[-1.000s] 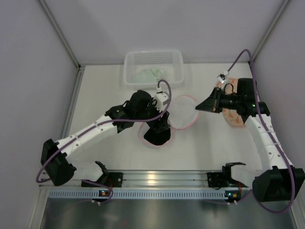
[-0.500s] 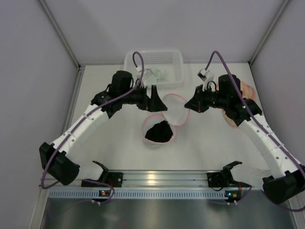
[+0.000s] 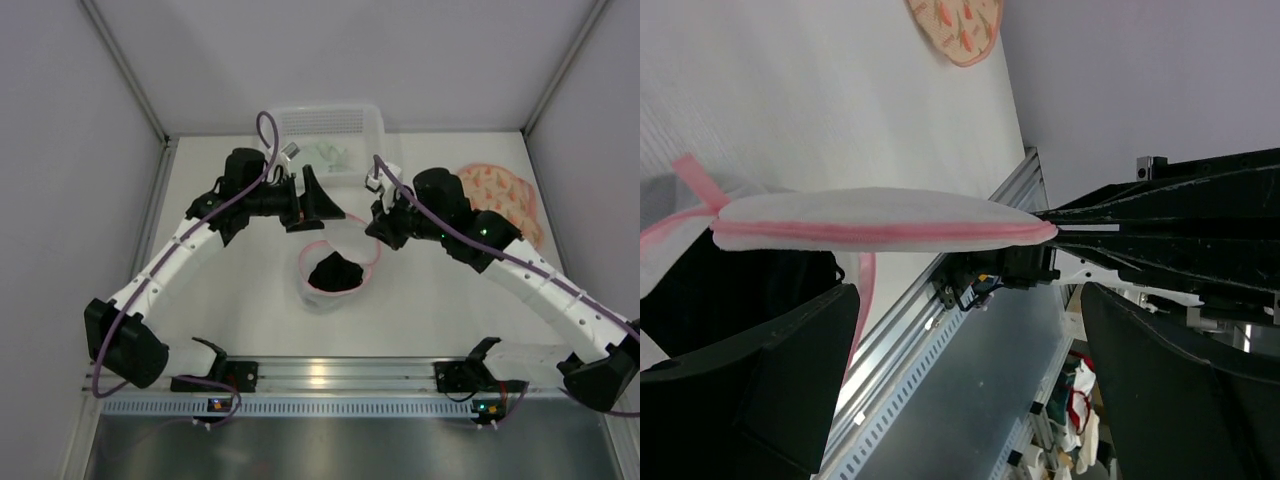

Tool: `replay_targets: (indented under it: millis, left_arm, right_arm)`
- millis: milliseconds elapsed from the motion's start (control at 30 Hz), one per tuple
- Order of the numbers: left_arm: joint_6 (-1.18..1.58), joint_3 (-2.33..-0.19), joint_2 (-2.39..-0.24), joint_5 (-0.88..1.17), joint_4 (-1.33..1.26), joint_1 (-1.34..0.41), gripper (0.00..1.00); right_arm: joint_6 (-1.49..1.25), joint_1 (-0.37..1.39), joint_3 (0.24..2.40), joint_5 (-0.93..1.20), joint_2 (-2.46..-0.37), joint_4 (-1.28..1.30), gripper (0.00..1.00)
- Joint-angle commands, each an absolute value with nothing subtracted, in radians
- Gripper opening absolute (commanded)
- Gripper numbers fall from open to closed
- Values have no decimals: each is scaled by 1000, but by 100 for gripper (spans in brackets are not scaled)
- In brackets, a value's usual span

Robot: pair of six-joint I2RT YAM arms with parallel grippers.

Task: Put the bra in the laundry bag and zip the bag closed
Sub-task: Close the laundry bag at the center of the board.

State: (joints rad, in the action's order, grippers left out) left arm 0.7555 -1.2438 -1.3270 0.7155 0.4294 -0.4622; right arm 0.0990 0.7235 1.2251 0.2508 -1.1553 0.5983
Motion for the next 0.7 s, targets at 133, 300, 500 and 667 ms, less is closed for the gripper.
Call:
replay_targets:
  millis: [133,300,500,667]
  left_arm:
    - [885,-1184,-1322,732,353,-459,98]
    - [914,-1169,-1333,707,348,-459,98]
    - [945,-1152,-1344,686,344,-459,98]
    - [966,-1109,-1362,712,284,-459,74]
  right_arm:
    - [228,833,1272,94,-1158,552,0]
    - [270,882,1269,78,-1163,548,0]
    - [319,937,1273,60,-1169,545,0]
    - [357,985,1278,55,-1181,549,0]
